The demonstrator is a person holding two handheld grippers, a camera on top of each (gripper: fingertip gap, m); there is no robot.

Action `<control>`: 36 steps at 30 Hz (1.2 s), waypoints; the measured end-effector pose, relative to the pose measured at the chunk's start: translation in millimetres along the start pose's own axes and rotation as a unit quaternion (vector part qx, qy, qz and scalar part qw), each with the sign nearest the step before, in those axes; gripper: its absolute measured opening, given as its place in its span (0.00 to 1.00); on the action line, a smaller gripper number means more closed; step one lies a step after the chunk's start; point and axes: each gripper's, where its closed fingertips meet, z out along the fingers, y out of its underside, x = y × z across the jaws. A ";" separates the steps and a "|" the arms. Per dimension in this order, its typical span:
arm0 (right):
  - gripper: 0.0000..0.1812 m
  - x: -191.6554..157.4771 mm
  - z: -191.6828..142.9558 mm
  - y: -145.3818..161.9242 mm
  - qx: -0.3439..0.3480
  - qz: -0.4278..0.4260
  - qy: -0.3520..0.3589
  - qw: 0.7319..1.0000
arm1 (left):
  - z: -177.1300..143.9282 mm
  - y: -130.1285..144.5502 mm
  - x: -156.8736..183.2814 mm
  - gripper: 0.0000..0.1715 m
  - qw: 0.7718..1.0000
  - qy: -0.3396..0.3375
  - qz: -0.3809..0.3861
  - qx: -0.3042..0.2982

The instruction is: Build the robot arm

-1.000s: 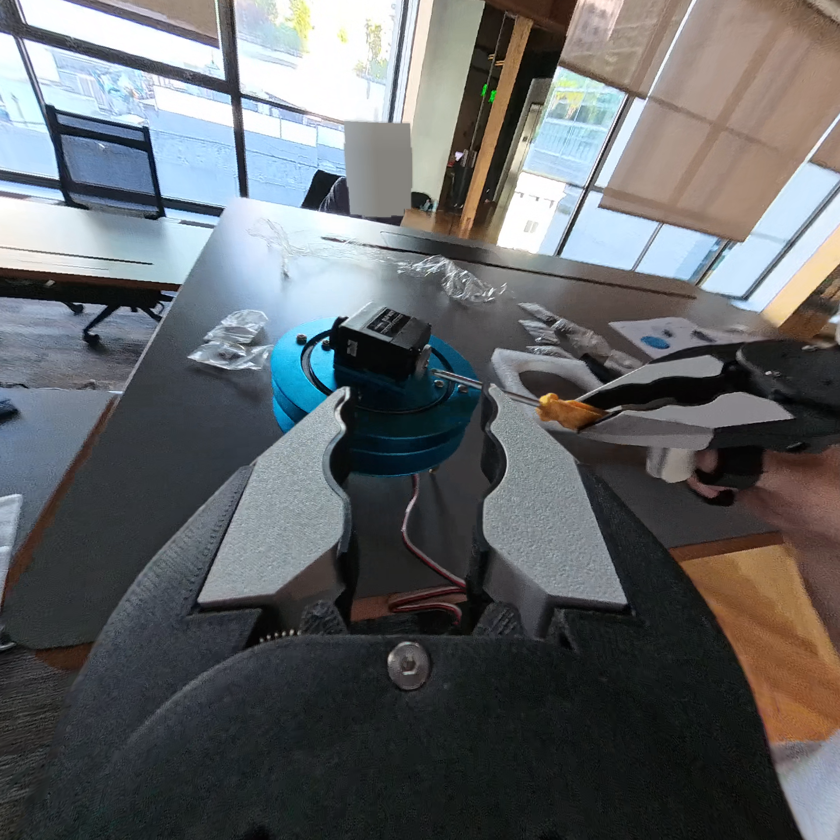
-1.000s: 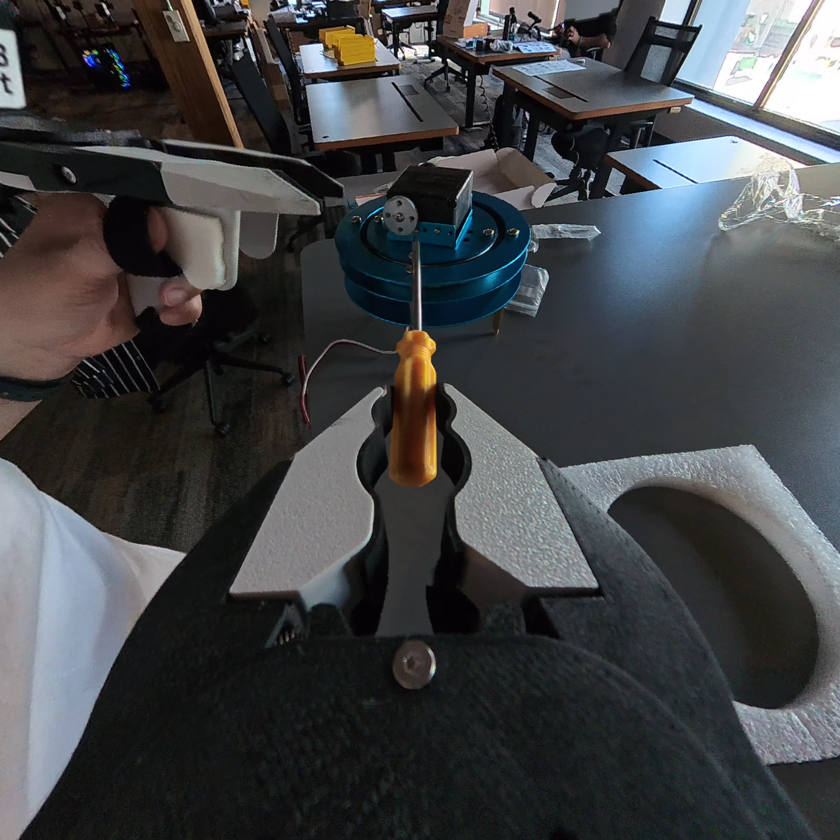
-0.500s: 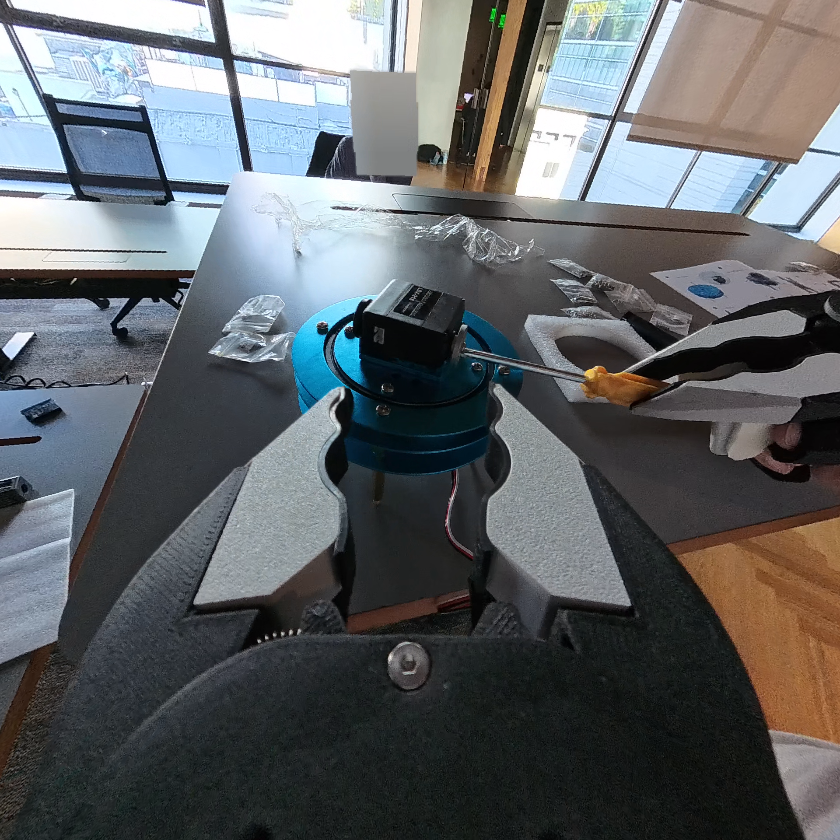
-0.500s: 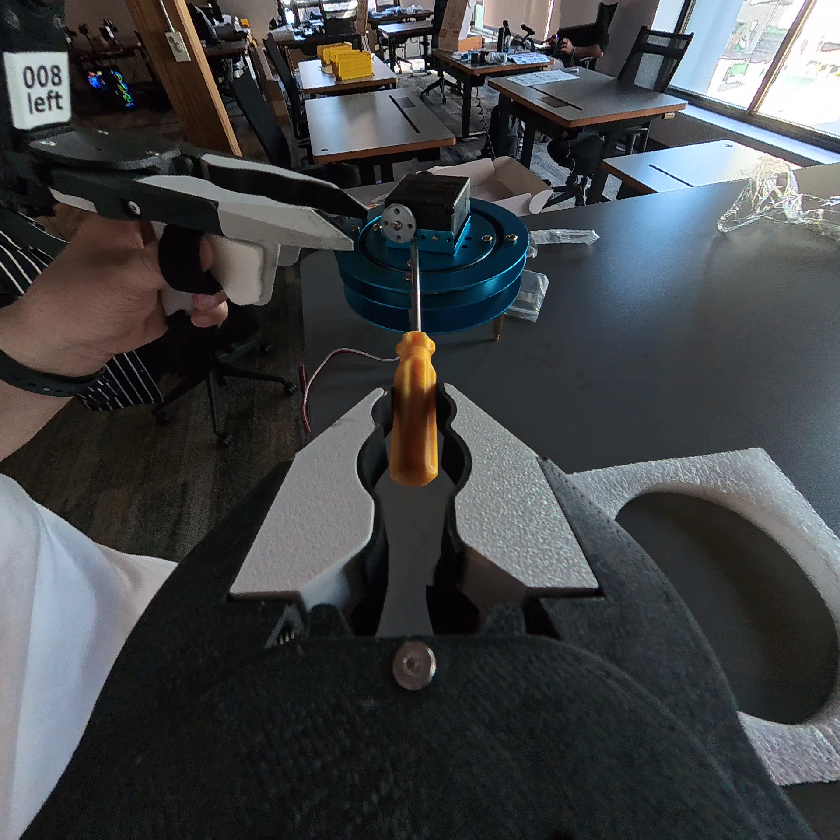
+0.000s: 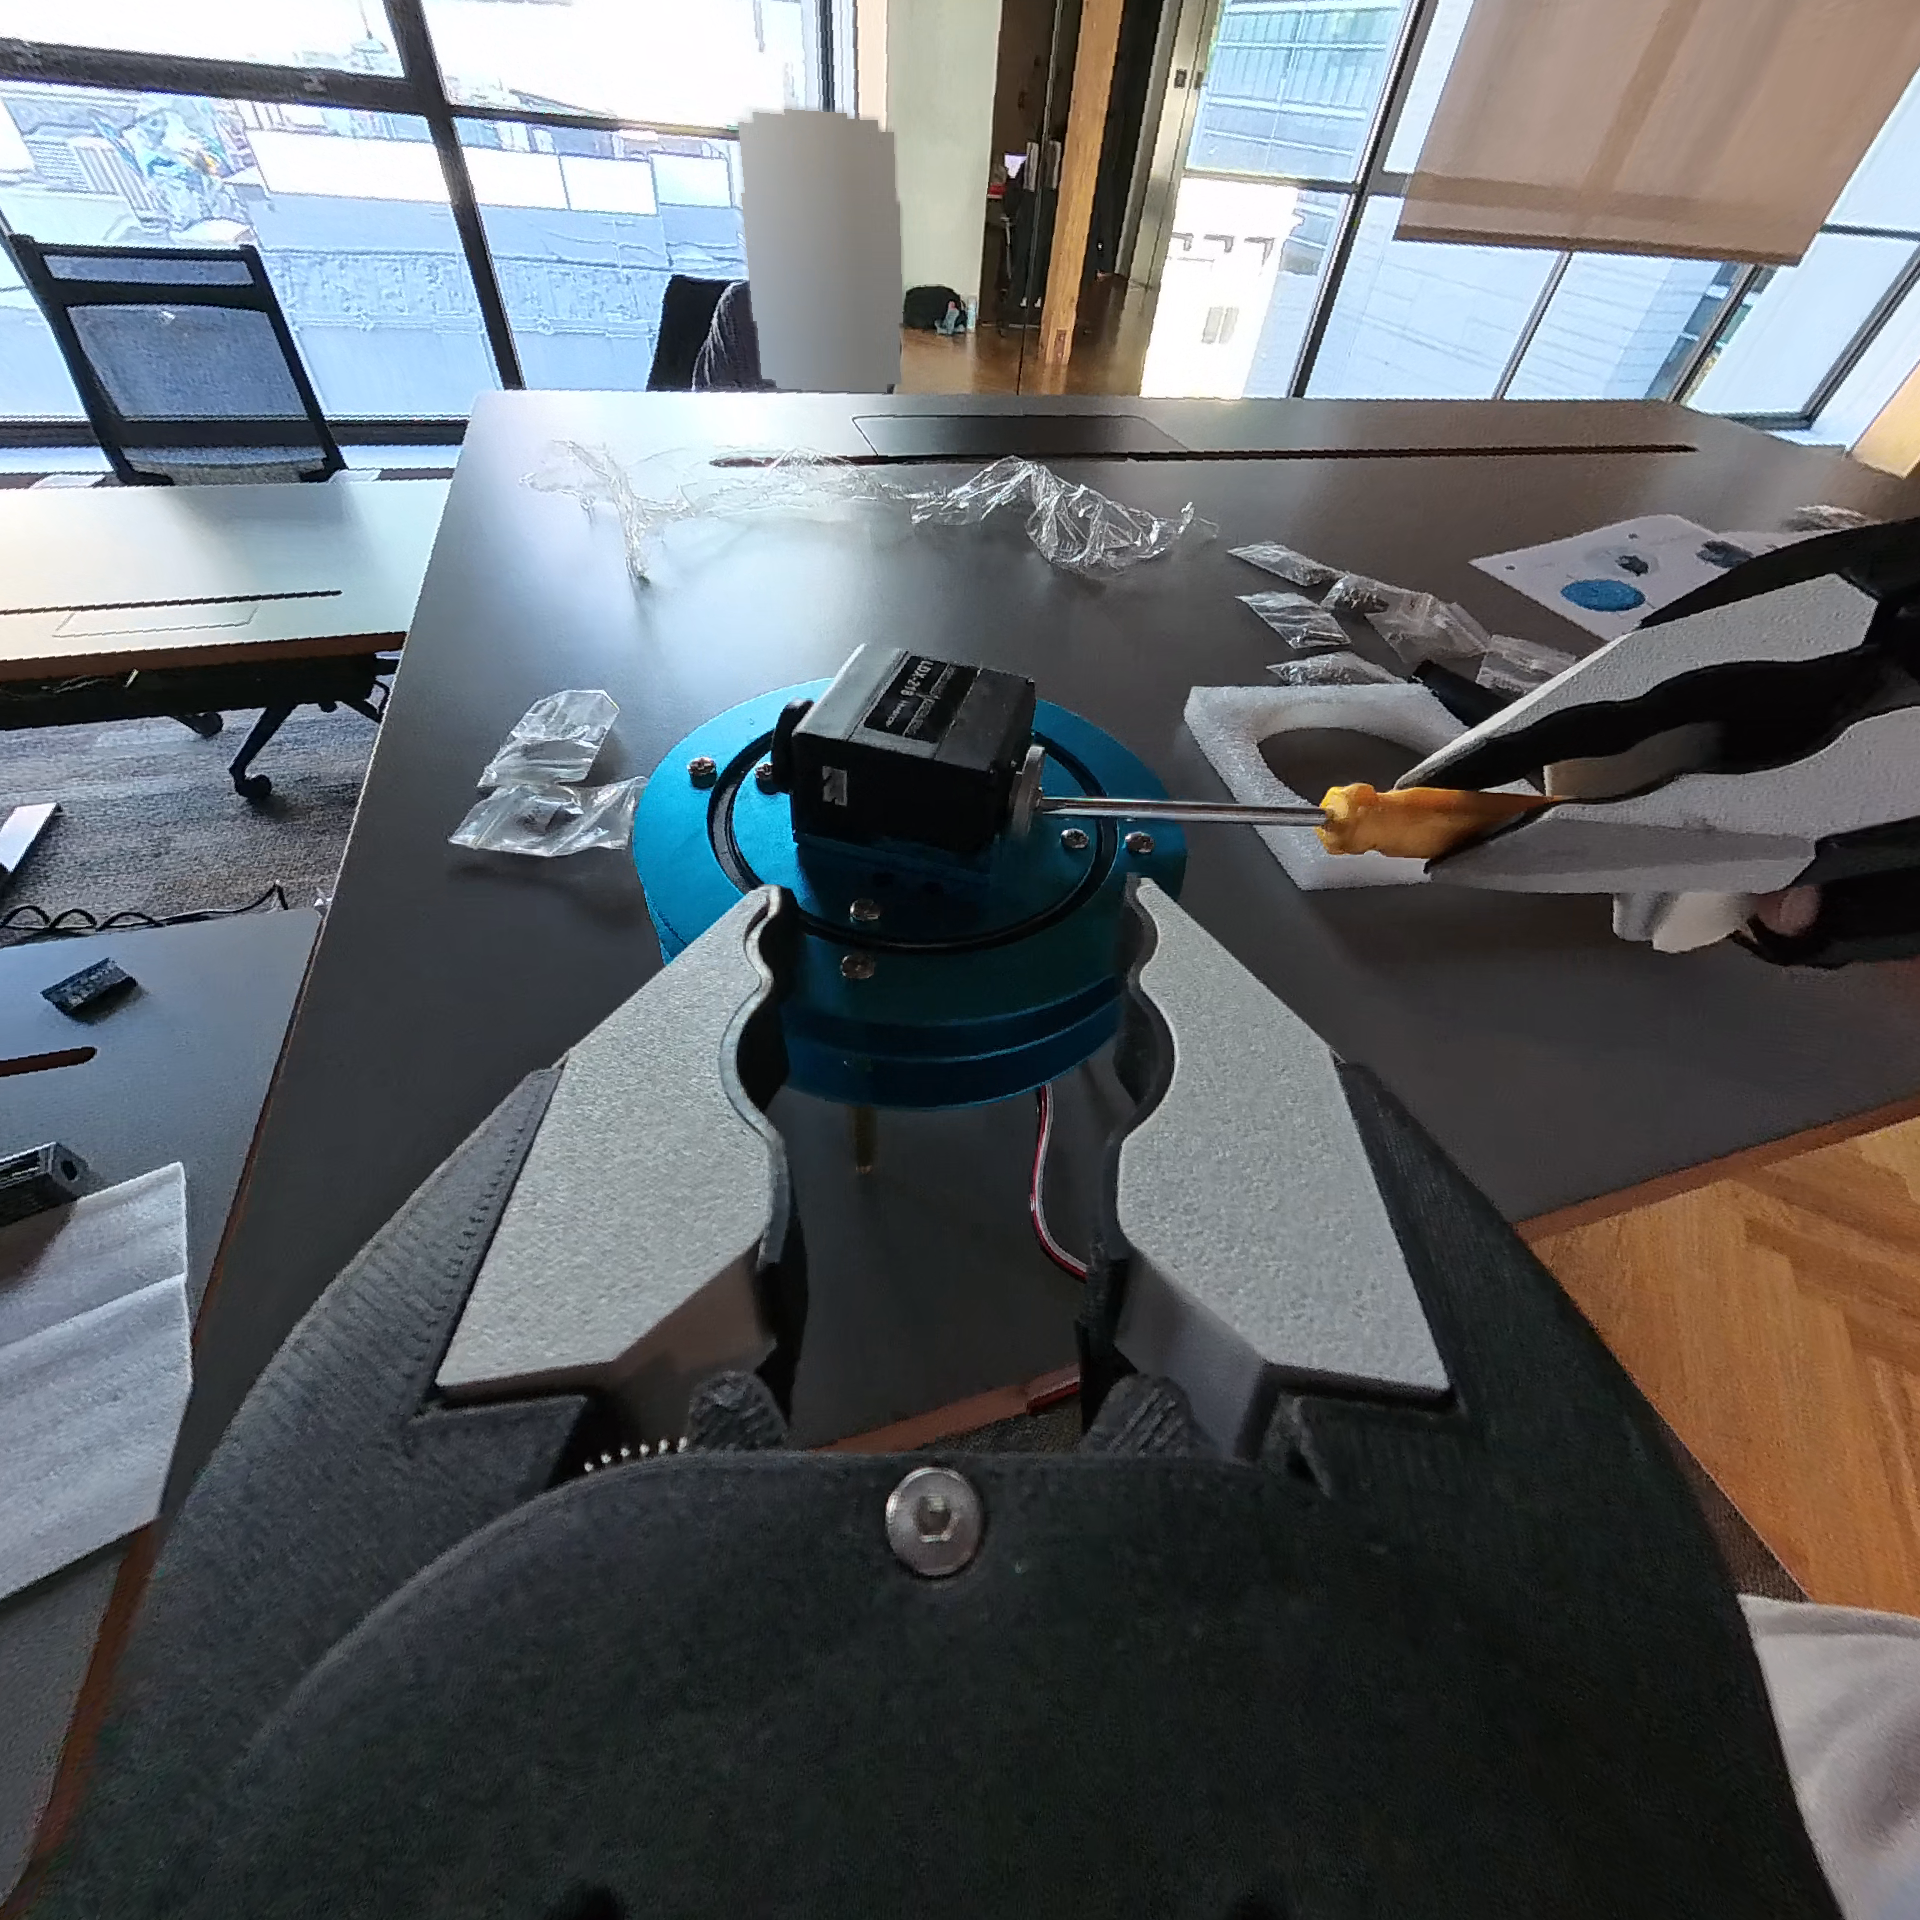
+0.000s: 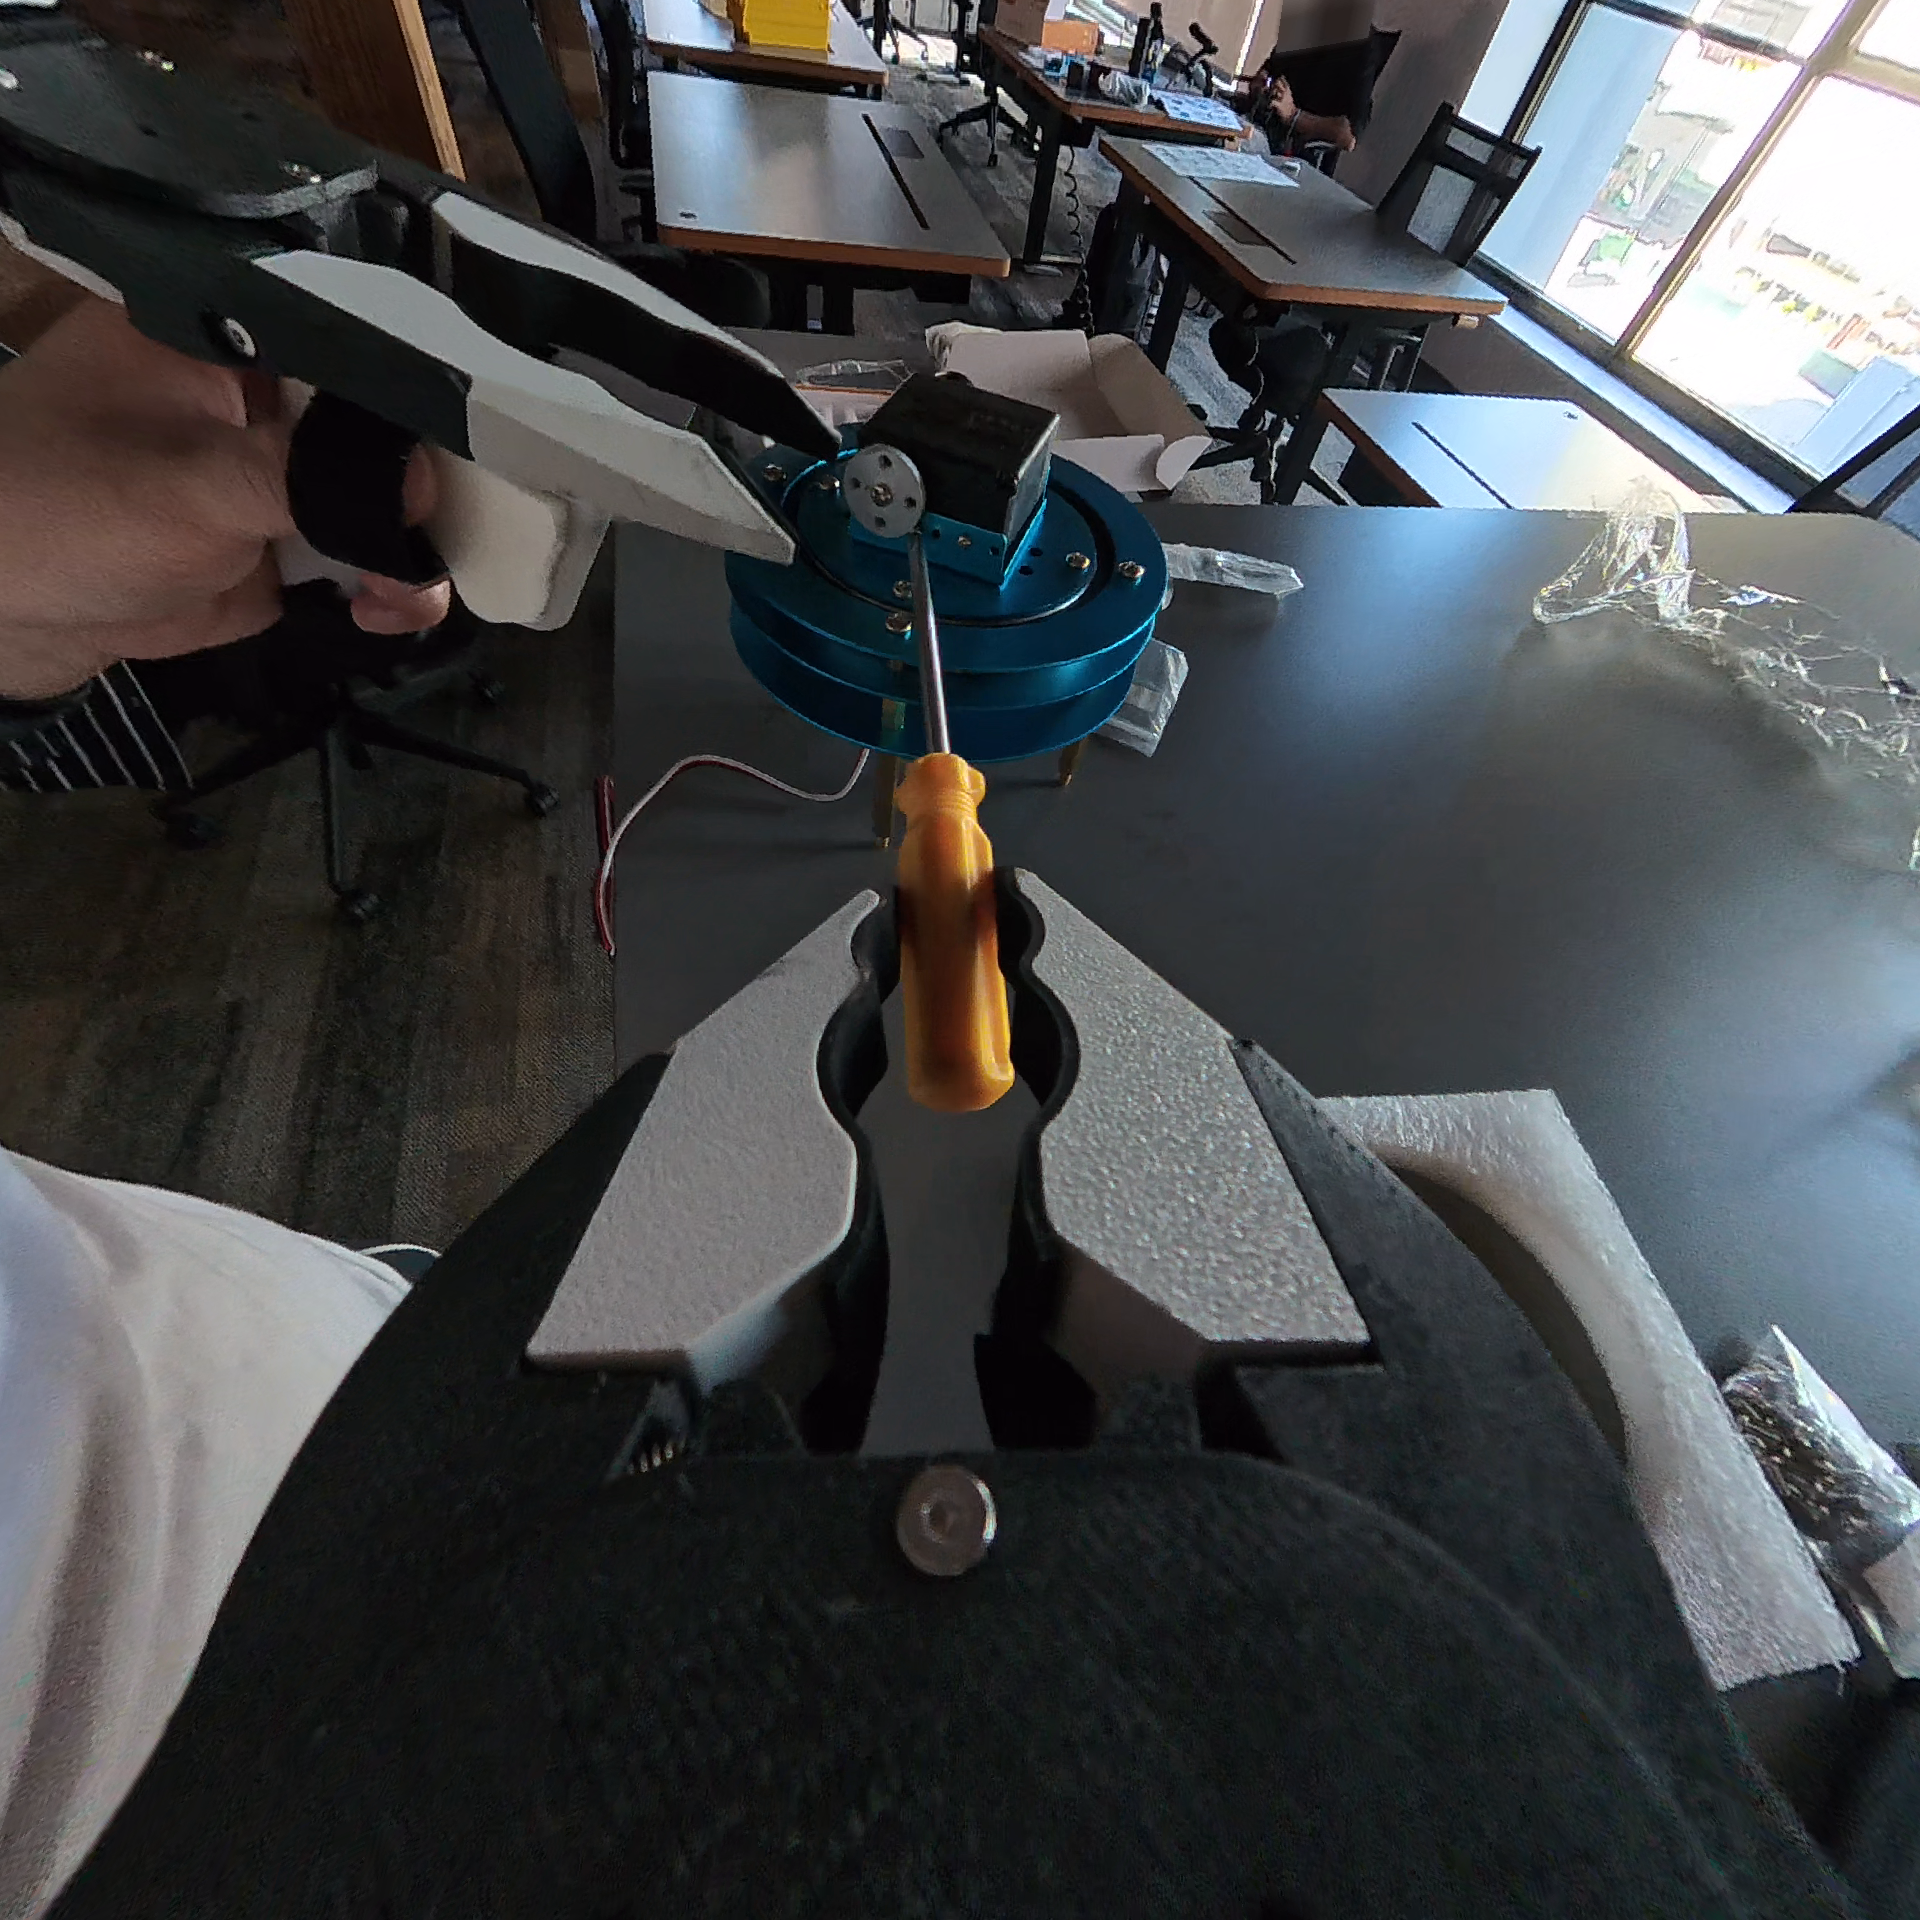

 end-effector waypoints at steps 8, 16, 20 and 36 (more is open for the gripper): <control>0.09 0.4 1.1 1.1 -0.002 -0.024 0.014 1.000 | 2.3 -12.4 -14.9 0.37 0.999 -0.004 0.043 0.012; 0.09 2.4 1.7 2.5 0.005 -0.024 0.020 0.999 | 17.0 -12.3 -13.7 0.35 0.996 0.040 0.082 -0.017; 0.09 0.3 1.0 2.0 0.009 -0.021 0.016 1.000 | 19.8 -8.8 -13.7 0.35 0.996 0.040 0.081 -0.023; 0.09 -3.0 -1.9 -0.7 0.021 -0.018 0.020 0.999 | 19.8 -6.4 -9.3 0.30 0.995 0.065 0.069 -0.014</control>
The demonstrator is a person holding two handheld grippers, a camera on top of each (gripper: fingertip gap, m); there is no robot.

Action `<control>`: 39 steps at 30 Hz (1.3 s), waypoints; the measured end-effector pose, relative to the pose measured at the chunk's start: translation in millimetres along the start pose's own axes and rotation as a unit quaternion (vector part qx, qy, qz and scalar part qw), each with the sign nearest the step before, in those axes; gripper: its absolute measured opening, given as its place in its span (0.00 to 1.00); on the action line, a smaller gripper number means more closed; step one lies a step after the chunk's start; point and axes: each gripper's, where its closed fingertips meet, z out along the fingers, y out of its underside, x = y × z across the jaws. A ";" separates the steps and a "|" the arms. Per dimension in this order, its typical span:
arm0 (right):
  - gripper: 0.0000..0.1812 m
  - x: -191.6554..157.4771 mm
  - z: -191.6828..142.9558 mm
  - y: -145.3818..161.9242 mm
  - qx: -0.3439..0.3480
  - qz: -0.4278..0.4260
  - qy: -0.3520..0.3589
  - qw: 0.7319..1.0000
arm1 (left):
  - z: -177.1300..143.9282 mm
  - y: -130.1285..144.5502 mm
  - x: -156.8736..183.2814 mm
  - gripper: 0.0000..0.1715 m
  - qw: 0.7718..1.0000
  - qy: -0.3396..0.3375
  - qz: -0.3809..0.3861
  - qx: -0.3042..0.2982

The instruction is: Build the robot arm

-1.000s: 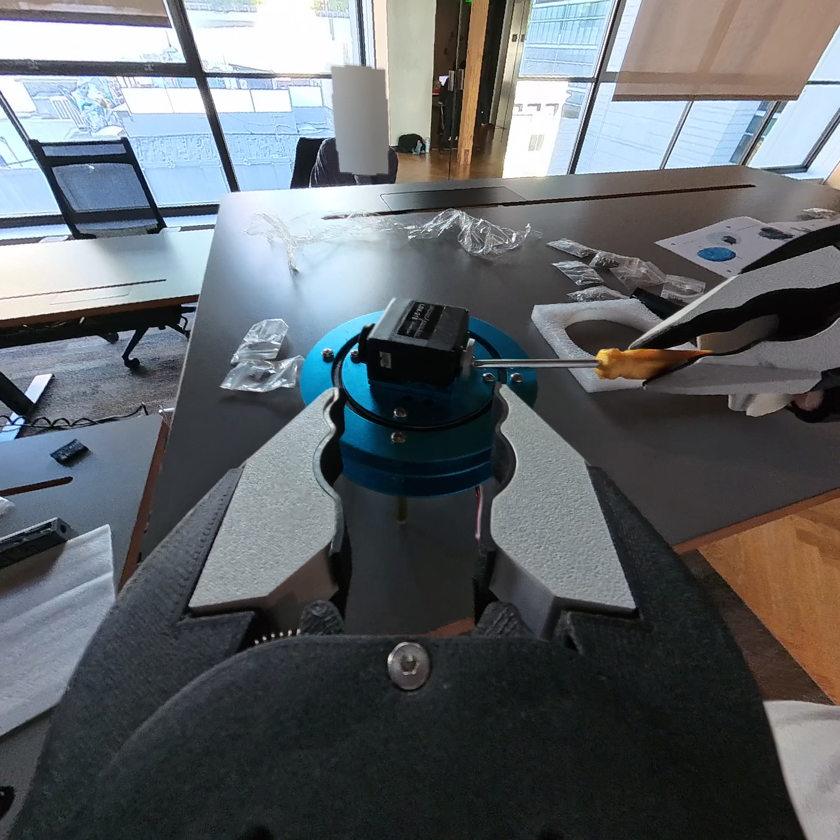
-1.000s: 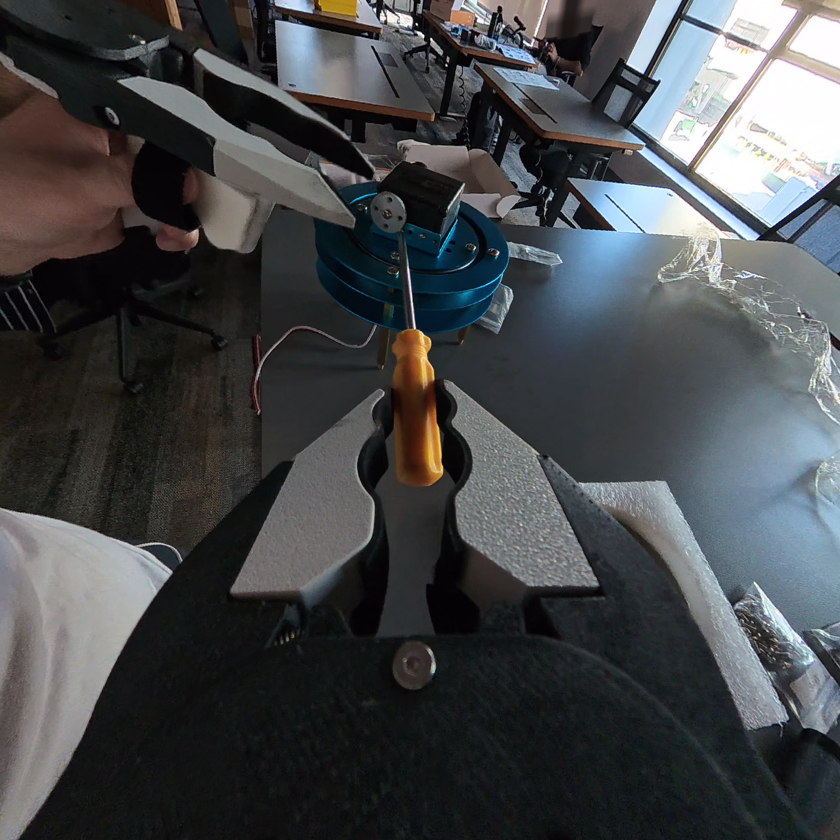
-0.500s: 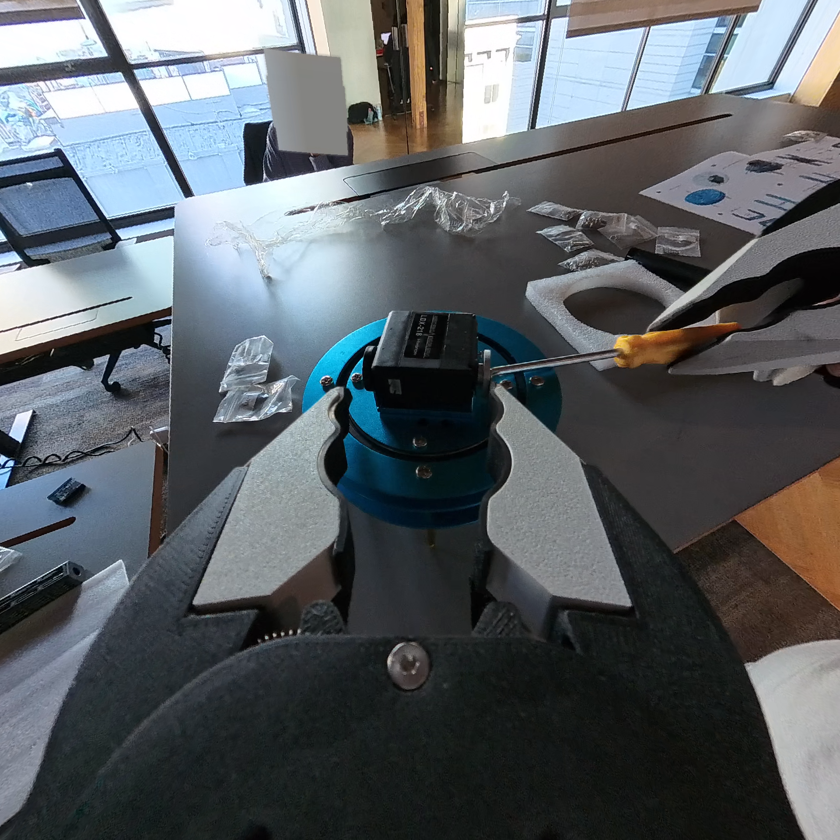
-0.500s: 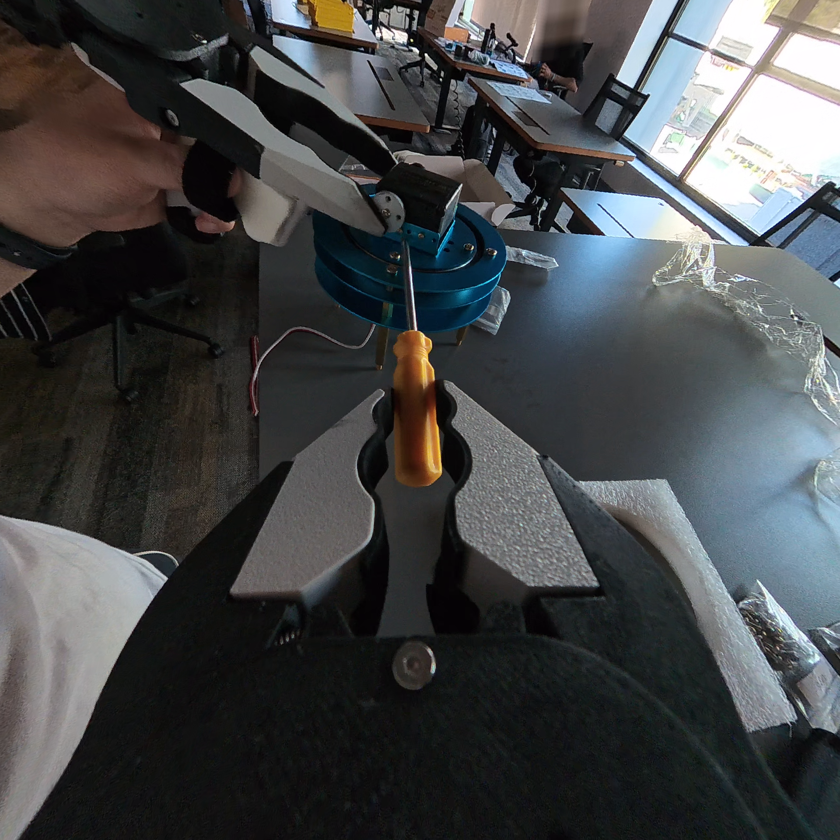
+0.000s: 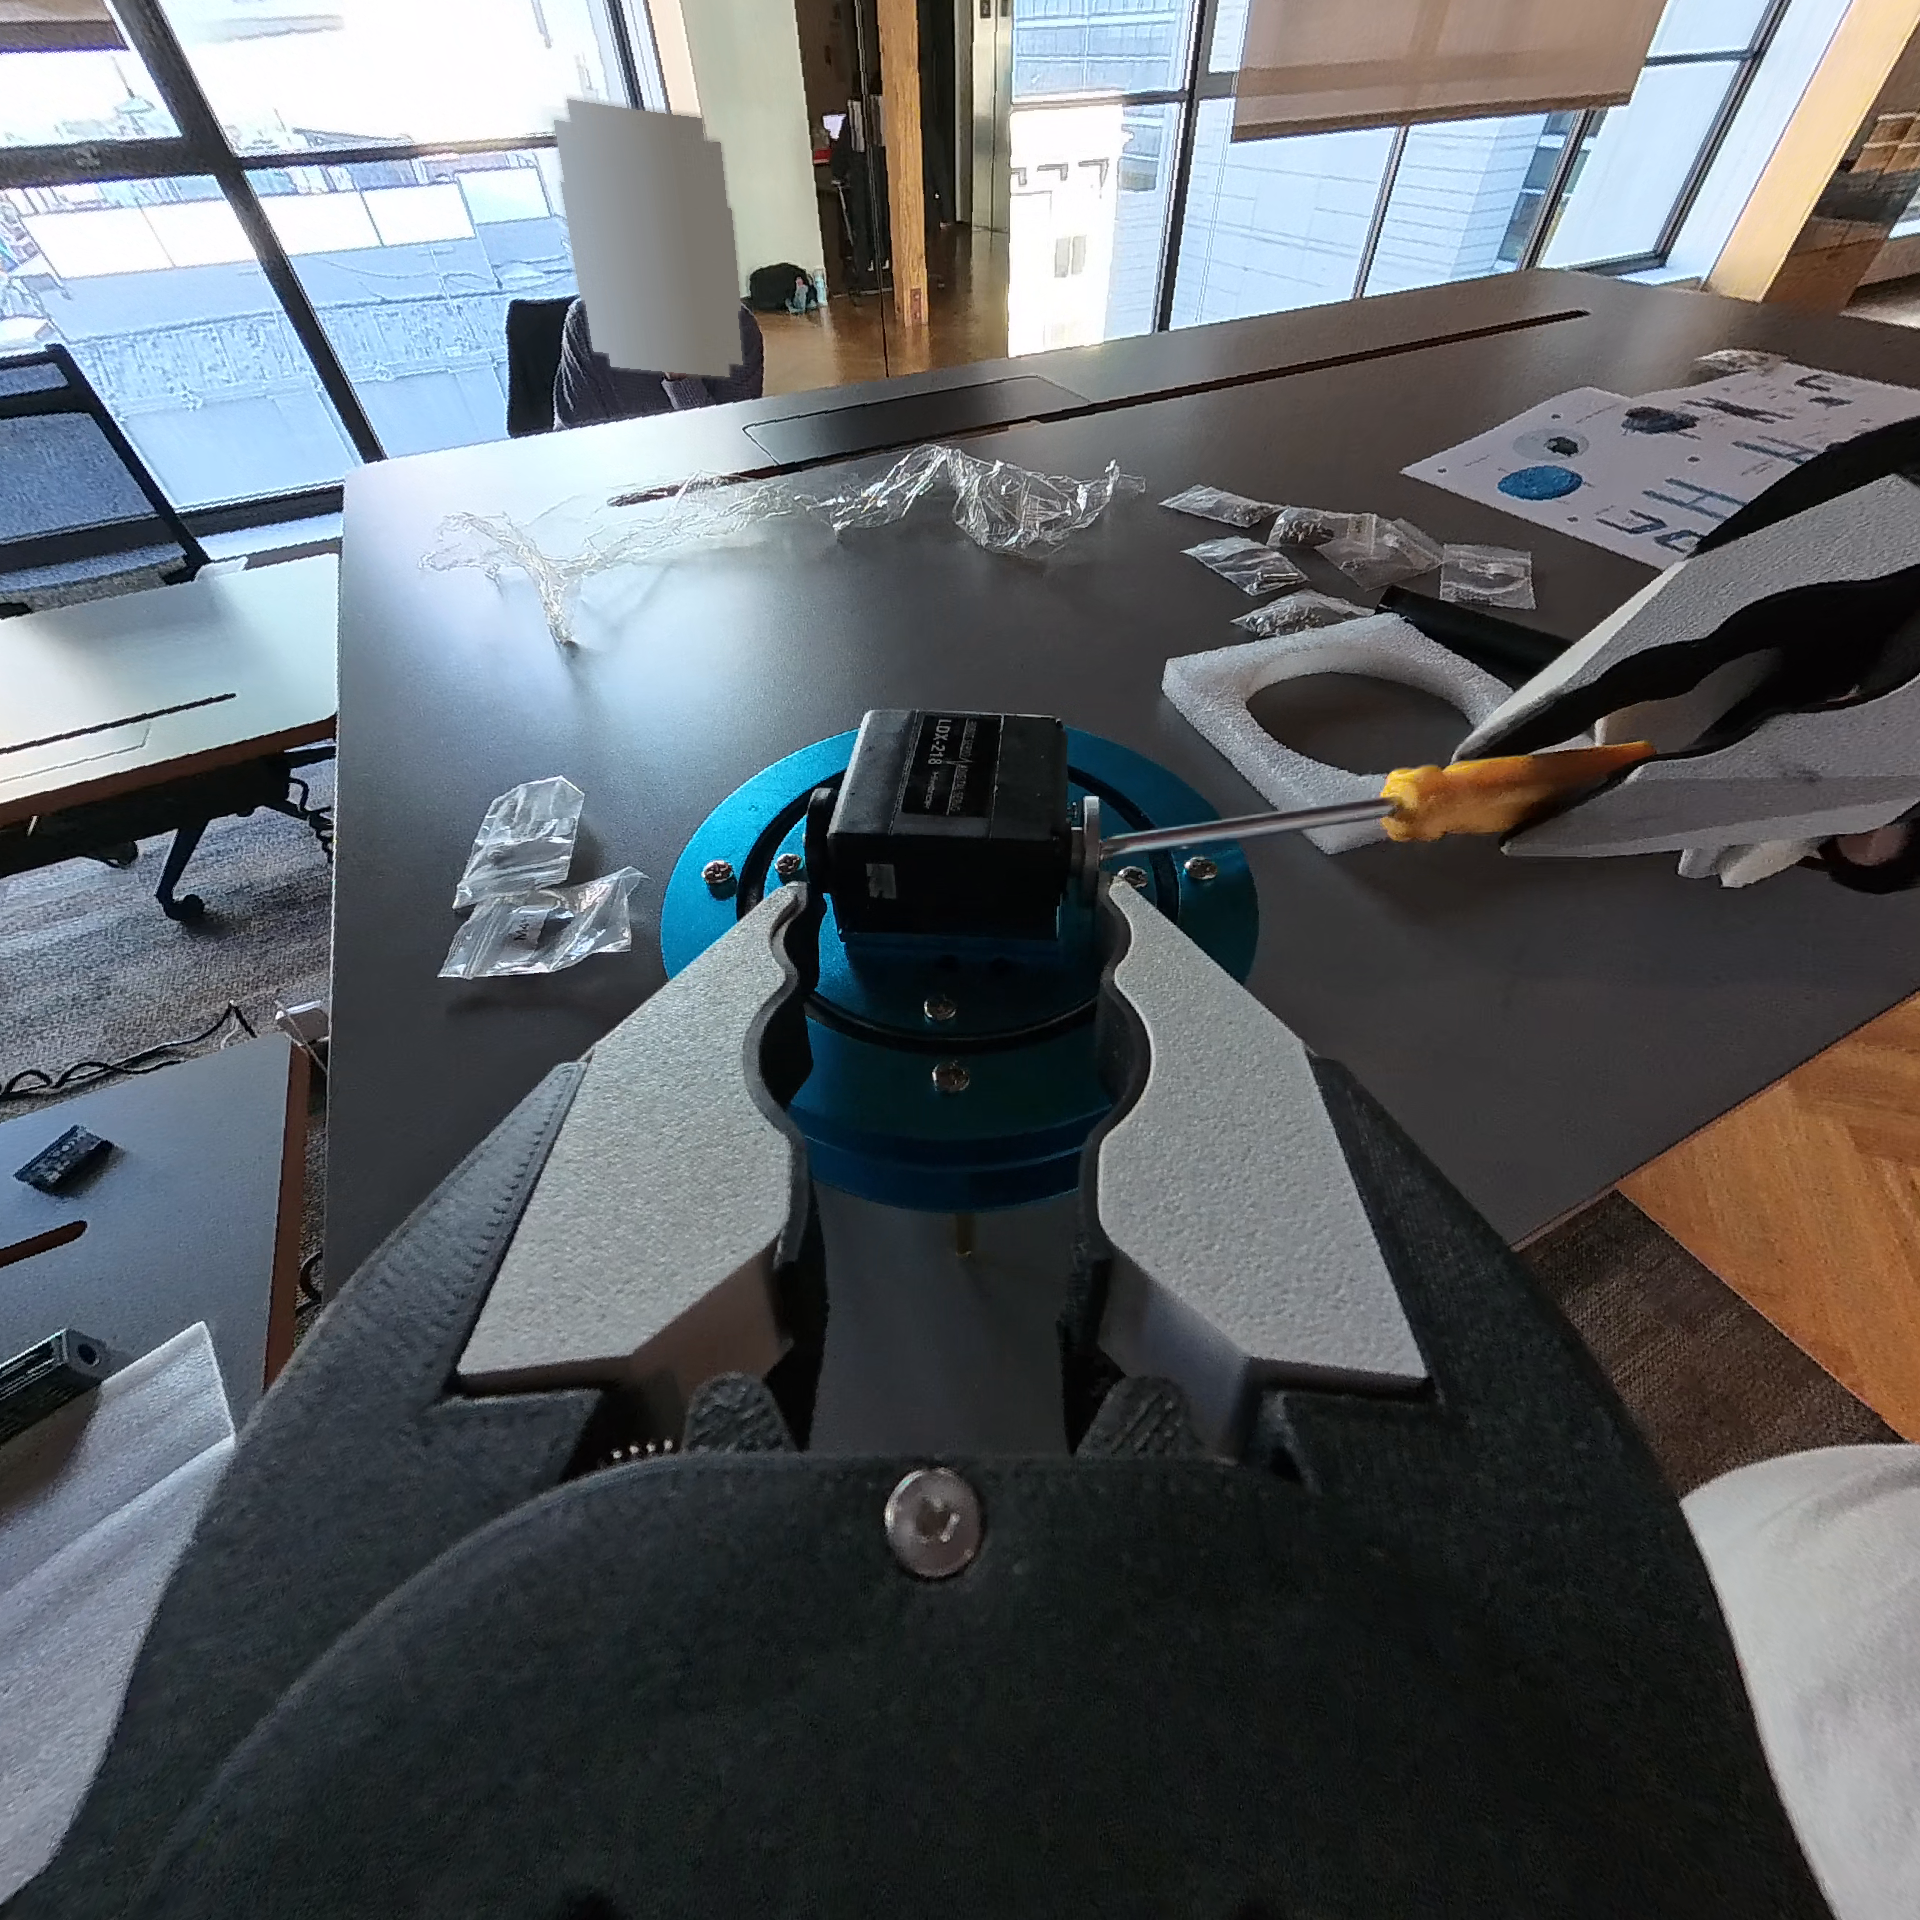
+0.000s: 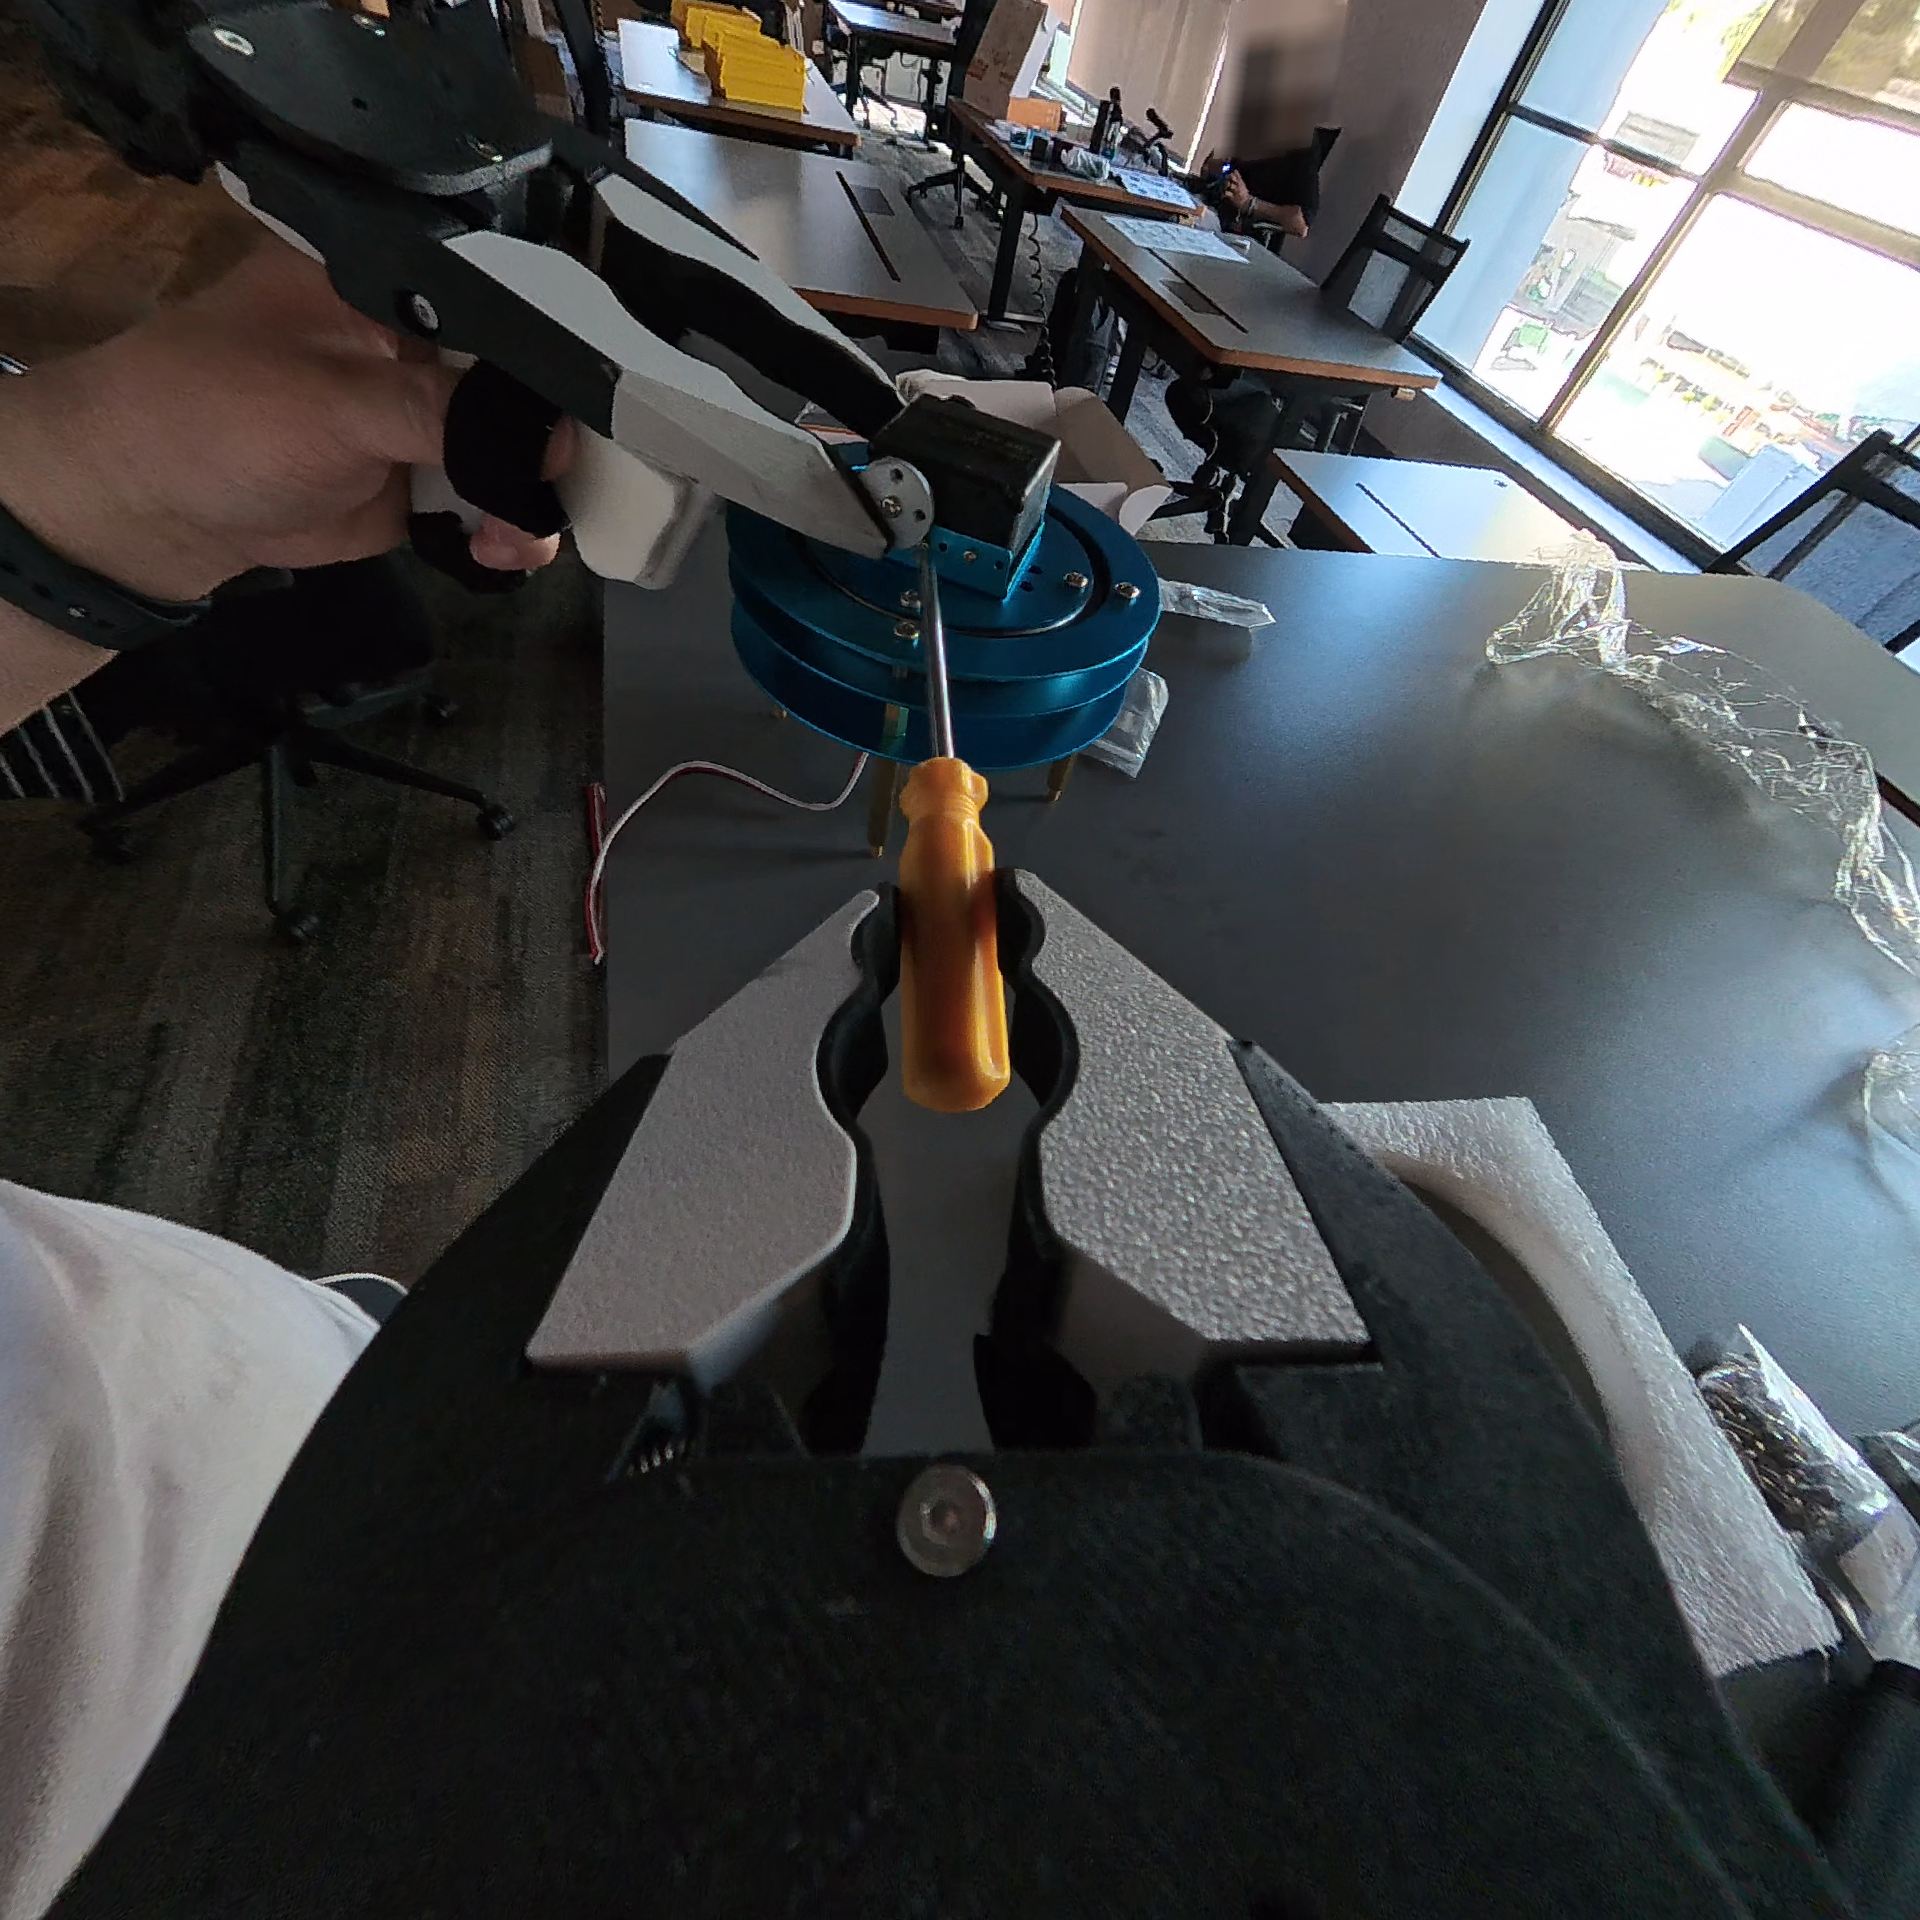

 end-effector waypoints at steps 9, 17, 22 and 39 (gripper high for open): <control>0.09 0.2 1.2 -0.7 0.002 0.003 -0.003 1.000 | -0.5 0.3 0.2 0.30 1.000 0.001 -0.003 -0.001; 0.09 -1.6 0.4 -1.8 0.003 0.000 -0.004 1.000 | -0.9 0.5 0.3 0.30 1.000 0.001 -0.004 -0.002; 0.09 -0.2 1.0 -1.3 0.004 0.001 -0.003 1.000 | -1.0 0.9 0.3 0.30 1.000 0.000 -0.005 -0.002; 0.09 0.5 0.3 -2.4 0.004 -0.010 0.000 1.000 | -0.9 1.7 1.8 0.28 1.000 0.003 -0.003 -0.003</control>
